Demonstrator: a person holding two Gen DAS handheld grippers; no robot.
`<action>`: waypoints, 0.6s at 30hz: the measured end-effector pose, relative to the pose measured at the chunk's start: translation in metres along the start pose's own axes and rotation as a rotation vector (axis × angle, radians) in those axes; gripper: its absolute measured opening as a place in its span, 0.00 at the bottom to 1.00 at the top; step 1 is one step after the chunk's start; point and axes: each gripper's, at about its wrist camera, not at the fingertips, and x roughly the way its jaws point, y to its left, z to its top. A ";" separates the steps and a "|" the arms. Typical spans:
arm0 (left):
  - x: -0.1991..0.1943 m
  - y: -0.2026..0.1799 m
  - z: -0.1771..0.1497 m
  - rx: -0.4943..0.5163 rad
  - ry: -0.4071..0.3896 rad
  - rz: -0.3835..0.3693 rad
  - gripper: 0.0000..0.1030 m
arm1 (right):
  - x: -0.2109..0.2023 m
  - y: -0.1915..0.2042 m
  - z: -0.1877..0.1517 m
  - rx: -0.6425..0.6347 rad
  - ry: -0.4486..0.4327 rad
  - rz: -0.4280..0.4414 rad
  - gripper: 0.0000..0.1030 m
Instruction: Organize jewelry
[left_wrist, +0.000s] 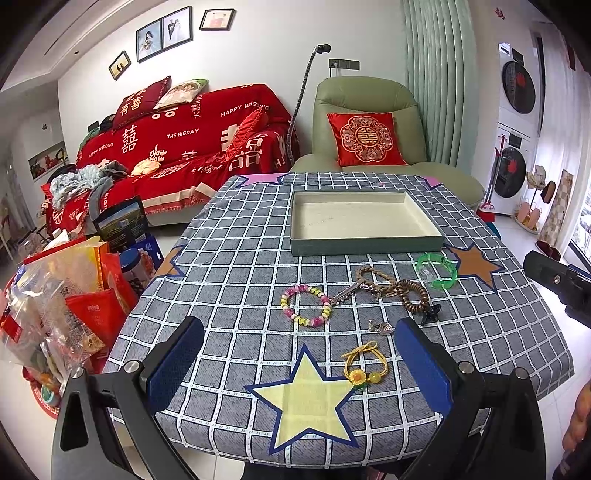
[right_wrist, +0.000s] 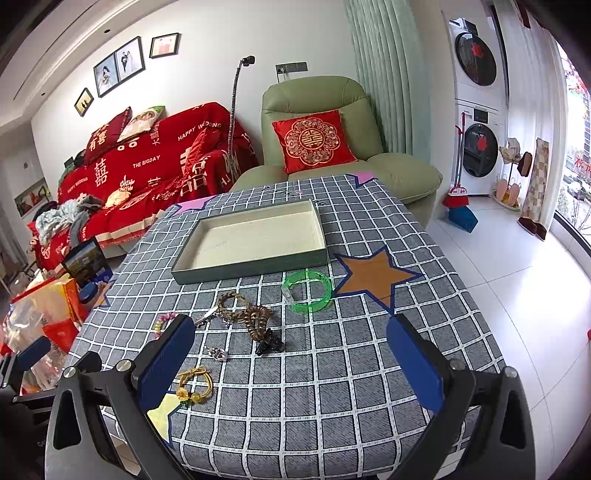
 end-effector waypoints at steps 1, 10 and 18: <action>0.000 0.000 -0.001 -0.001 0.002 0.000 1.00 | 0.000 0.001 0.000 0.000 0.000 0.000 1.00; 0.001 0.001 0.001 -0.007 0.010 0.006 1.00 | 0.000 0.001 -0.002 0.001 0.002 0.006 1.00; 0.001 0.001 0.002 -0.011 0.013 0.007 1.00 | -0.001 0.002 -0.004 0.003 0.003 0.007 1.00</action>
